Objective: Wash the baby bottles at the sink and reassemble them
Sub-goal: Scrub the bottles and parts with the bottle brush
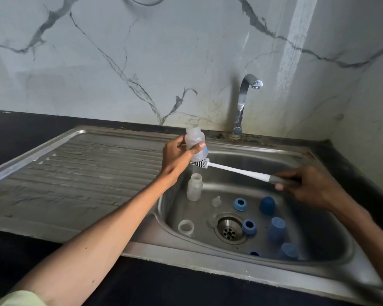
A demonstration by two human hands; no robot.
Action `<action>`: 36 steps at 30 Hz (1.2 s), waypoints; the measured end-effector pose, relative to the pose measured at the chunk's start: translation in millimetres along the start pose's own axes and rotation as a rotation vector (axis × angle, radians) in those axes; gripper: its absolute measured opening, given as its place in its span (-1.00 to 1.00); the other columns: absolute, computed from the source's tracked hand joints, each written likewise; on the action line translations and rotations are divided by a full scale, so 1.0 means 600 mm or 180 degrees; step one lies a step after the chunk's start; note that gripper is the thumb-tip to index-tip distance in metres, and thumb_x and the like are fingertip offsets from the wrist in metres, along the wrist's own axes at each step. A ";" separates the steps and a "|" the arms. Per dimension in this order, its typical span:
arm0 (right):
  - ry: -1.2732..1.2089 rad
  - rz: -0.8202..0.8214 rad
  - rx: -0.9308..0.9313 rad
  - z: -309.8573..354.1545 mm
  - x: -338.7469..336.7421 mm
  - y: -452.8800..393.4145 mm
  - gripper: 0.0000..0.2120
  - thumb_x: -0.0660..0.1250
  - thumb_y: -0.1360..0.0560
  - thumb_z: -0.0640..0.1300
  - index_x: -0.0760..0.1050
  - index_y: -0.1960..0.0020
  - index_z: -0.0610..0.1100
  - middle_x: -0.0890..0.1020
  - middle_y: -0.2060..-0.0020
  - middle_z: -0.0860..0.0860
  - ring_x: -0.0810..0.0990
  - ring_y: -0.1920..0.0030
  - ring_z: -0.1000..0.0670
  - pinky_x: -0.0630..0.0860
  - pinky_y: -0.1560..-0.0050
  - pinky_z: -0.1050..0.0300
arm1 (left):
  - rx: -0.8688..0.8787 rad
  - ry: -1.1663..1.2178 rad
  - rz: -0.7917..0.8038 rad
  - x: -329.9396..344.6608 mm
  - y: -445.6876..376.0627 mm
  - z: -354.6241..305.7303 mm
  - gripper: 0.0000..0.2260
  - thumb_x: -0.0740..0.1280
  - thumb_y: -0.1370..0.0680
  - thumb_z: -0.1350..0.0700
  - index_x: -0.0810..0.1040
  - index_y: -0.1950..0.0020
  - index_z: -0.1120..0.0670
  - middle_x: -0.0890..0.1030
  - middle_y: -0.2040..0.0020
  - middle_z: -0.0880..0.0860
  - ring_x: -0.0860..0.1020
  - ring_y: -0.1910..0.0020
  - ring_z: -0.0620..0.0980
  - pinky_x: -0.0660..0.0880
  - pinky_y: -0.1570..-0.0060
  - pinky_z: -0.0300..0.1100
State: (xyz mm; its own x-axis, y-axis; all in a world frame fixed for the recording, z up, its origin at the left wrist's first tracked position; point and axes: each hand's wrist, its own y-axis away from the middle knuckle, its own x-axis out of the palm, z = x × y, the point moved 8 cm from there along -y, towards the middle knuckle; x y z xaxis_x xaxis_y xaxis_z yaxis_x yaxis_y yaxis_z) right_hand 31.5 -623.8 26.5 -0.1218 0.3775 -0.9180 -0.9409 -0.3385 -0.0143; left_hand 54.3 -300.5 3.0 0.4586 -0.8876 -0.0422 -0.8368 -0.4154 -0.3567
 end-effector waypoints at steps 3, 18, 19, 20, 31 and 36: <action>0.0012 0.0010 0.0075 -0.011 -0.007 0.002 -0.63 0.43 -0.49 -0.12 0.52 -0.29 -0.01 0.60 -0.19 0.00 0.51 -0.13 0.04 0.41 -0.22 0.10 | -0.0106 0.0081 0.0067 -0.001 -0.005 0.007 -0.67 0.57 -0.35 -0.04 0.71 -0.01 0.10 0.74 0.08 0.01 0.69 -0.01 -0.01 0.60 -0.05 -0.03; 0.0274 -0.0382 0.0297 -0.027 -0.041 0.014 -0.70 0.43 -0.48 -0.01 0.56 -0.20 0.19 0.63 -0.11 0.03 0.55 -0.09 -0.02 0.49 -0.11 0.00 | -0.0315 0.0139 0.0221 0.009 -0.001 0.020 -0.41 0.61 -0.19 -0.08 0.62 -0.17 0.03 0.70 -0.04 0.00 0.67 -0.06 -0.02 0.61 -0.14 0.06; 0.0314 -0.0323 0.0268 -0.022 -0.034 0.012 -0.69 0.42 -0.49 -0.01 0.56 -0.22 0.16 0.62 -0.08 0.05 0.55 -0.07 0.00 0.49 -0.09 0.04 | -0.0332 0.0086 0.0221 0.010 0.000 0.023 -0.40 0.61 -0.18 -0.07 0.60 -0.18 0.02 0.70 -0.04 0.00 0.66 -0.06 -0.02 0.60 -0.15 0.08; 0.0315 -0.0282 0.0247 -0.018 -0.026 0.010 -0.70 0.41 -0.50 0.00 0.56 -0.23 0.14 0.61 -0.03 0.07 0.55 -0.03 0.02 0.48 -0.05 0.07 | -0.0355 0.0106 0.0203 0.008 0.000 0.024 -0.39 0.62 -0.18 -0.06 0.59 -0.19 0.02 0.69 -0.05 0.01 0.66 -0.07 0.00 0.59 -0.16 0.10; 0.0086 -0.0500 0.0170 0.002 -0.026 0.011 -0.70 0.34 -0.54 0.03 0.54 -0.27 0.06 0.62 -0.11 -0.04 0.52 -0.01 0.00 0.48 -0.09 0.04 | -0.0271 -0.0665 0.0156 -0.004 -0.009 0.036 -0.47 0.69 -0.21 0.12 0.64 -0.13 0.06 0.70 0.02 -0.03 0.67 0.04 -0.09 0.59 -0.01 -0.20; -0.0029 -0.0482 0.0064 0.006 -0.048 0.021 -0.68 0.39 -0.52 -0.05 0.56 -0.27 0.02 0.61 -0.17 -0.05 0.53 -0.11 -0.03 0.44 -0.17 0.05 | -0.0196 -0.1310 0.0489 0.004 -0.002 0.043 -0.68 0.64 -0.29 0.08 0.70 0.01 0.06 0.71 0.14 -0.06 0.64 0.17 -0.12 0.55 0.14 -0.25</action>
State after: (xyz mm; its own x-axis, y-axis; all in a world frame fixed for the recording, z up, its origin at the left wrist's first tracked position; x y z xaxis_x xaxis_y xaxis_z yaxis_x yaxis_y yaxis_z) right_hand 21.8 -635.7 54.0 0.0193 0.4307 -0.9023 -0.9548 -0.2598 -0.1445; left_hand 64.1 -297.1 -20.6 0.3981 -0.7920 -0.4629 -0.9150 -0.3071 -0.2615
